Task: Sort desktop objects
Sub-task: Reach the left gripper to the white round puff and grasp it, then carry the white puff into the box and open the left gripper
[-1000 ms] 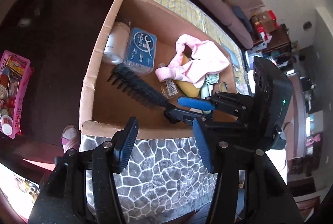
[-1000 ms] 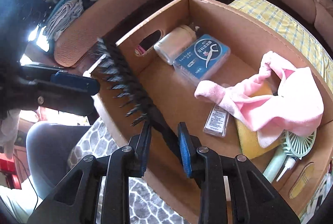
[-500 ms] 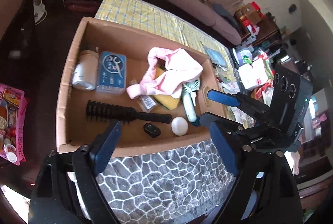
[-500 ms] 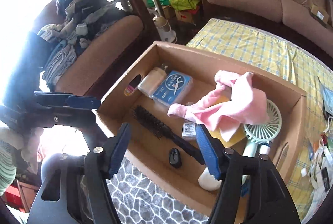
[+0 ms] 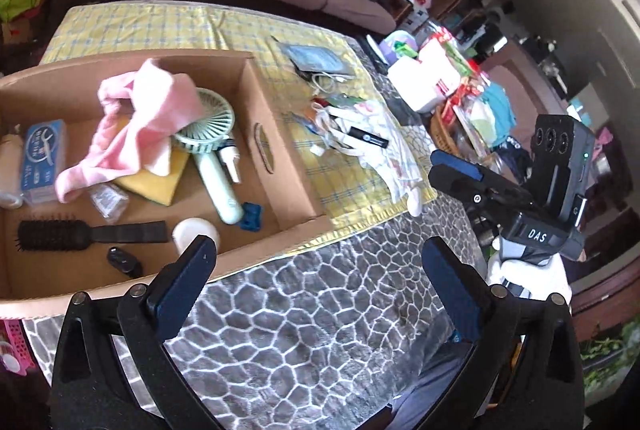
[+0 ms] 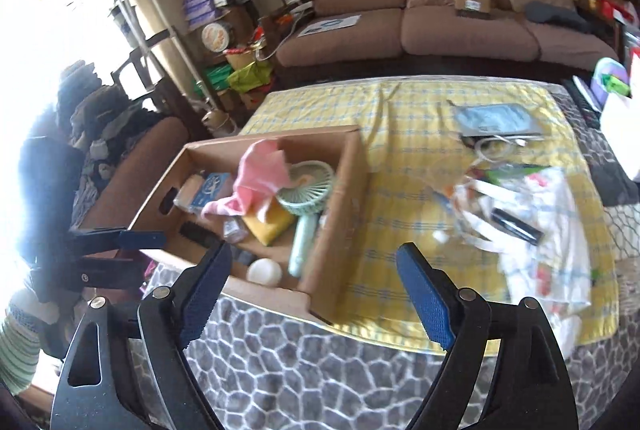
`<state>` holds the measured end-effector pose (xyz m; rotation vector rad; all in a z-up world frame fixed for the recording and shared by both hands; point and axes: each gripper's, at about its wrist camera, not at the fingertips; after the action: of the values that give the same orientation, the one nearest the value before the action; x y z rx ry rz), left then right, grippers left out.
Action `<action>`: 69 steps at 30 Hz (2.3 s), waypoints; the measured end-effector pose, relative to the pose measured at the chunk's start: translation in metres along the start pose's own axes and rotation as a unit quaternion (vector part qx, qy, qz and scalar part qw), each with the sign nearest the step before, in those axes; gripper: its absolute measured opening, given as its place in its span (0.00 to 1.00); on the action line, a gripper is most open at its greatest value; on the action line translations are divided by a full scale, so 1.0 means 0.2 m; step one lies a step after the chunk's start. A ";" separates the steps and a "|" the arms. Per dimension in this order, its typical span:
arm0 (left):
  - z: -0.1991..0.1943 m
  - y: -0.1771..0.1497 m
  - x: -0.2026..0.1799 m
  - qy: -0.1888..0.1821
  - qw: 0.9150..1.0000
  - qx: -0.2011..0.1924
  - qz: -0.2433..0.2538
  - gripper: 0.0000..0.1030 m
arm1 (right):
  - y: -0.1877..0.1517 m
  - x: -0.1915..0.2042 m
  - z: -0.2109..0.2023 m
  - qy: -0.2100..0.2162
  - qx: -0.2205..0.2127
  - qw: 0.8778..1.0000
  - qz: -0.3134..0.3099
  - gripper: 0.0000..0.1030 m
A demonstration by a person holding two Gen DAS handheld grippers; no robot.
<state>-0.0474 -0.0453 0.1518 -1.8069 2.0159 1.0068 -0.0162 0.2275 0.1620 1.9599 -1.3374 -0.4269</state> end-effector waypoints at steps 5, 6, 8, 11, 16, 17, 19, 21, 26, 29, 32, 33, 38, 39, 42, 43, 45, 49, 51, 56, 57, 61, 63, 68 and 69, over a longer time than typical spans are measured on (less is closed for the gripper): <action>0.28 -0.07 -0.26 -0.009 0.998 0.030 0.047 1.00 | -0.22 -0.34 -0.20 -0.066 -0.004 0.997 0.043 0.84; 0.34 -0.08 -0.31 -0.011 0.998 0.038 0.052 1.00 | -0.27 -0.41 -0.23 -0.072 -0.004 0.996 0.055 0.84; 0.44 -0.10 -0.38 -0.014 0.997 0.048 0.060 1.00 | -0.36 -0.53 -0.26 -0.081 -0.001 0.994 0.074 0.84; 0.60 -0.11 -0.46 -0.020 0.996 0.060 0.066 1.00 | -0.49 -0.70 -0.29 -0.090 0.000 0.990 0.107 0.84; 0.87 -0.17 -0.53 -0.029 0.994 0.072 0.077 1.00 | -0.65 -0.91 -0.26 -0.070 -0.026 0.981 0.177 0.84; 0.93 -0.19 -0.56 -0.029 0.993 0.074 0.082 1.00 | -0.67 -0.94 -0.24 -0.064 -0.033 0.979 0.191 0.84; 1.05 -0.23 -0.58 -0.026 0.992 0.085 0.091 1.00 | -0.71 -1.00 -0.21 -0.051 -0.043 0.974 0.216 0.84; 1.16 -0.27 -0.62 -0.025 0.990 0.093 0.102 1.00 | -0.75 -1.04 -0.17 -0.040 -0.042 0.971 0.231 0.84; 1.33 -0.32 -0.71 -0.032 0.988 0.098 0.115 0.99 | -0.81 -1.14 -0.12 0.020 -0.056 0.956 0.286 0.82; 1.42 -0.32 -0.74 -0.029 0.989 0.093 0.110 0.99 | -0.83 -1.15 -0.09 0.031 -0.051 0.953 0.298 0.82; 1.48 -0.32 -0.75 -0.023 0.990 0.083 0.111 0.99 | -0.84 -1.14 -0.05 0.045 -0.040 0.954 0.293 0.82; 1.50 -0.32 -0.76 -0.022 0.990 0.078 0.115 0.99 | -0.84 -1.13 -0.04 0.057 -0.038 0.953 0.296 0.82; 1.51 -0.32 -0.75 -0.021 0.991 0.063 0.113 0.75 | -0.84 -1.08 0.03 0.147 -0.050 0.936 0.317 0.82; 1.50 -0.31 -0.74 -0.016 0.992 0.062 0.111 0.60 | -0.83 -1.07 0.04 0.149 -0.048 0.936 0.314 0.82; 1.48 -0.29 -0.69 -0.002 0.990 0.065 0.122 0.35 | -0.81 -1.06 0.03 0.130 -0.039 0.943 0.304 0.82; 1.47 -0.29 -0.68 0.000 0.990 0.067 0.123 0.32 | -0.81 -1.06 0.02 0.127 -0.041 0.942 0.306 0.82; 1.46 -0.28 -0.66 -0.003 0.990 0.072 0.117 0.30 | -0.82 -1.07 0.00 0.116 -0.042 0.943 0.309 0.82; 1.45 -0.29 -0.66 -0.012 0.991 0.078 0.104 0.30 | -0.88 -1.08 0.00 0.107 -0.040 0.936 0.333 0.82; 1.45 -0.30 -0.67 -0.014 0.991 0.076 0.107 0.20 | -0.92 -1.09 0.02 0.115 -0.038 0.929 0.350 0.82; 1.41 -0.30 -0.68 -0.055 0.991 0.095 0.080 0.06 | -0.90 -1.10 0.02 0.116 -0.044 0.928 0.351 0.82; 1.38 -0.30 -0.69 -0.058 0.991 0.090 0.079 0.05 | -0.89 -1.10 0.01 0.115 -0.048 0.929 0.349 0.82; 1.14 -0.21 -0.67 -0.087 0.991 0.069 0.075 0.05 | -0.78 -1.08 -0.07 0.083 -0.068 0.945 0.308 0.82; 0.95 -0.14 -0.62 -0.091 0.992 0.041 0.078 0.05 | -0.69 -1.02 -0.11 0.048 -0.069 0.962 0.262 0.82; 0.46 0.06 -0.38 -0.067 0.995 -0.021 0.072 0.05 | -0.52 -0.84 -0.12 -0.068 -0.074 0.983 0.153 0.91; 0.38 0.09 -0.32 -0.056 0.996 -0.030 0.067 0.05 | -0.48 -0.80 -0.10 -0.101 -0.071 0.984 0.131 0.95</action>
<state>-0.0714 0.0533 0.1408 -1.6224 2.0829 1.1915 -0.0051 0.3994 0.0890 1.6316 -1.6209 -0.5869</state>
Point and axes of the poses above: each gripper's, at about its wrist camera, not at the fingertips, and z roughly the way its jaws point, x to its left, y to its top, and after that the axes turned 13 degrees about -z, right-handed
